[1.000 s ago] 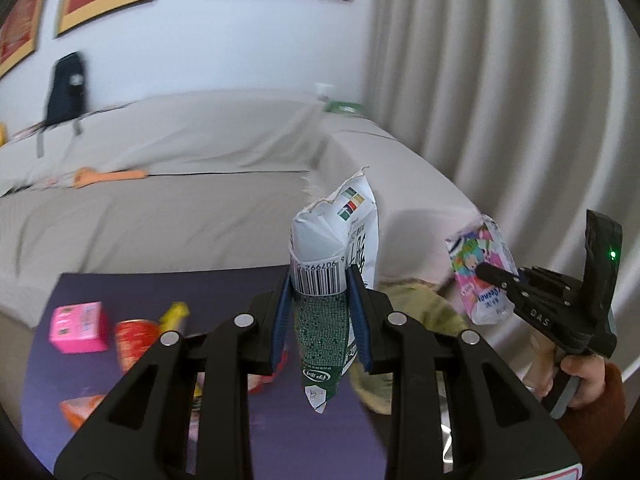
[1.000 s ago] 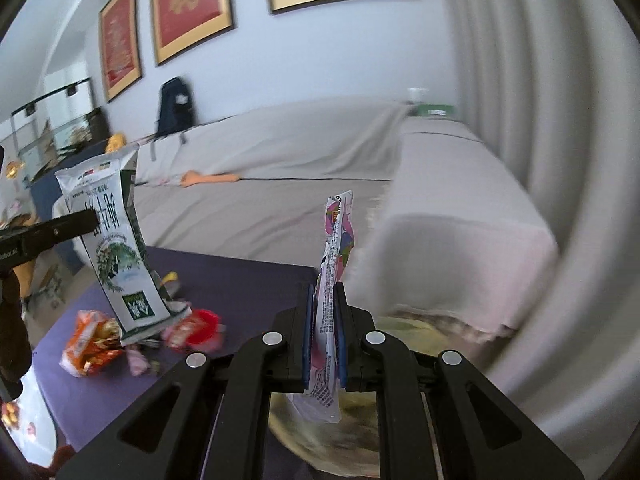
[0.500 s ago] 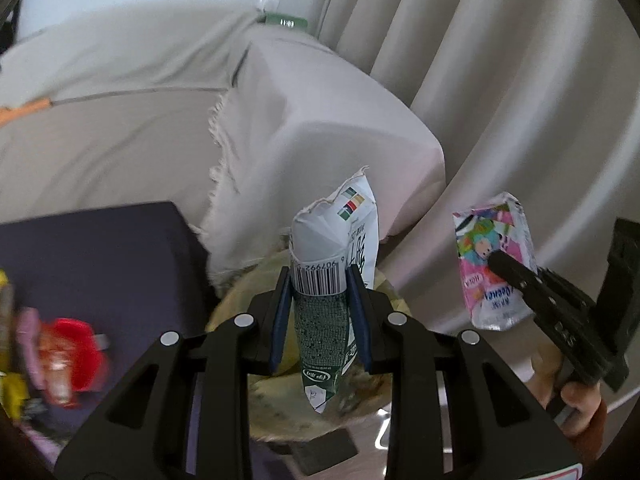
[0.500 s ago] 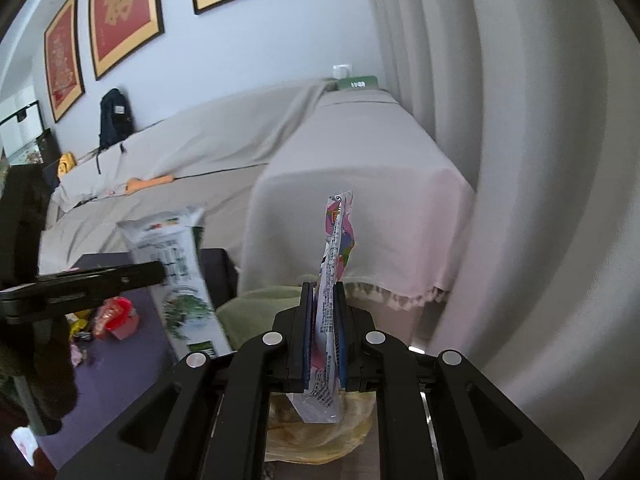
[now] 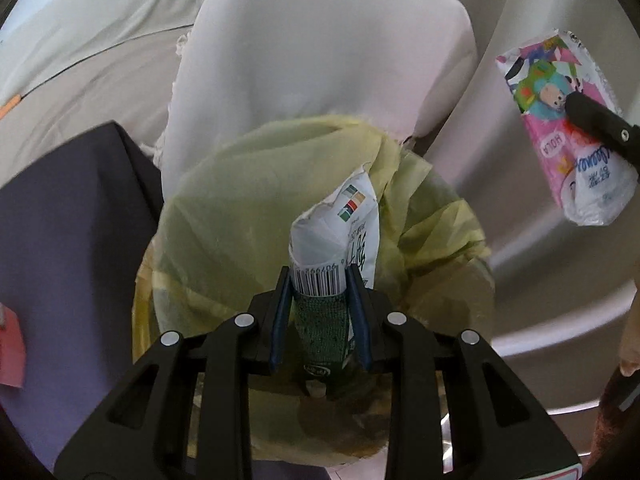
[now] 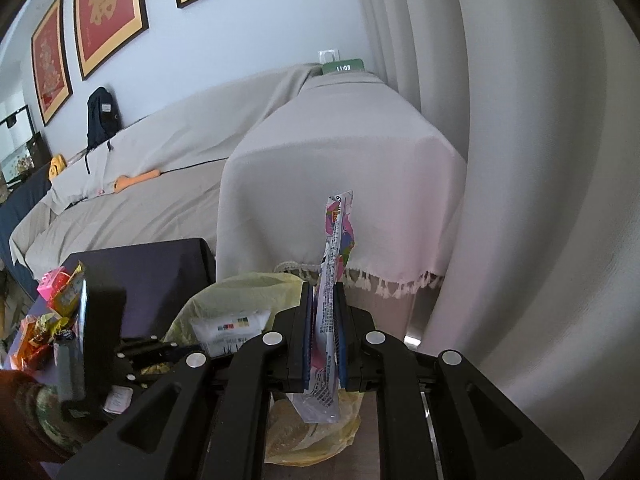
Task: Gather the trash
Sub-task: 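Open both tools to drop the carton and wrapper into the yellow bag, then move both tools back to the pile and grasp the orange snack bag with the left tool, then lift the orange bag with the left tool while the right tool grasps a red snack packet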
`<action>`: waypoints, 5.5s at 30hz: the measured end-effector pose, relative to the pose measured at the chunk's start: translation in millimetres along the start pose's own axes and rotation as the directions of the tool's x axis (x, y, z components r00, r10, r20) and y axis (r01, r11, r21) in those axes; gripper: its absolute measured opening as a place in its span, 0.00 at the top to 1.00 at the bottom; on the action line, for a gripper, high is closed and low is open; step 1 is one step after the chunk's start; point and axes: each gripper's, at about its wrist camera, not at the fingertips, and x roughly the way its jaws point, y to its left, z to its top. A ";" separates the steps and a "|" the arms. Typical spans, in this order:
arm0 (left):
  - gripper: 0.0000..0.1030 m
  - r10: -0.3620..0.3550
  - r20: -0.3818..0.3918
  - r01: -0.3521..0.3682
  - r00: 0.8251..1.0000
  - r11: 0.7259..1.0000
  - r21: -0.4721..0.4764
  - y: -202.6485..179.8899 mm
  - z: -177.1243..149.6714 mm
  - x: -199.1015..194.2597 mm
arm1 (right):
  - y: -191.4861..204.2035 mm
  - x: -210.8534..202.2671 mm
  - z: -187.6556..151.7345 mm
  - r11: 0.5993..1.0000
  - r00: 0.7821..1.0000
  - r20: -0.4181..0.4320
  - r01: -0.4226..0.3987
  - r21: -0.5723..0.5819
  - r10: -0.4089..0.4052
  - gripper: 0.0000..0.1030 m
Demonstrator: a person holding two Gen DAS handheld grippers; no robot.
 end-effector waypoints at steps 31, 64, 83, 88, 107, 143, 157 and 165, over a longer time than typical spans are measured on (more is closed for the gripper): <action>0.55 0.176 0.153 -0.143 0.972 0.968 -0.207 78.6 -66.8 -146.1 | 95.5 135.3 -70.4 0.992 0.914 -0.386 -0.125 0.027 0.126 0.88; 0.55 0.196 0.168 -0.159 0.966 0.965 -0.208 80.6 -99.4 -175.5 | 101.2 20.0 -70.6 0.986 0.981 -0.172 -0.107 -0.124 0.085 0.42; 0.54 0.392 0.240 -0.271 0.888 0.868 -0.415 214.3 -201.7 -304.0 | 246.1 -27.3 -84.1 0.944 0.984 -0.101 -0.170 -0.282 0.147 0.42; 0.54 0.452 0.193 -0.298 0.871 0.798 -0.523 270.2 -247.3 -323.3 | 302.1 -11.1 -91.7 0.914 0.969 -0.146 -0.236 -0.329 0.198 0.42; 0.49 0.426 0.188 -0.195 0.885 0.706 -0.681 335.6 -304.0 -340.1 | 434.4 97.2 -117.7 0.805 0.911 -0.376 -0.349 -0.479 0.171 0.59; 0.45 0.291 0.071 -0.162 0.954 0.701 -0.694 334.0 -279.4 -288.0 | 357.6 59.5 -140.8 0.871 0.910 -0.365 -0.333 -0.362 0.196 0.63; 0.94 0.264 0.210 -0.063 0.941 0.750 -0.659 343.0 -276.7 -335.0 | 355.7 60.5 -140.5 0.863 0.904 -0.373 -0.351 -0.363 0.210 0.62; 0.79 0.264 0.243 -0.053 0.934 0.771 -0.634 353.5 -278.1 -343.8 | 353.8 61.0 -140.2 0.864 0.899 -0.376 -0.363 -0.348 0.226 0.61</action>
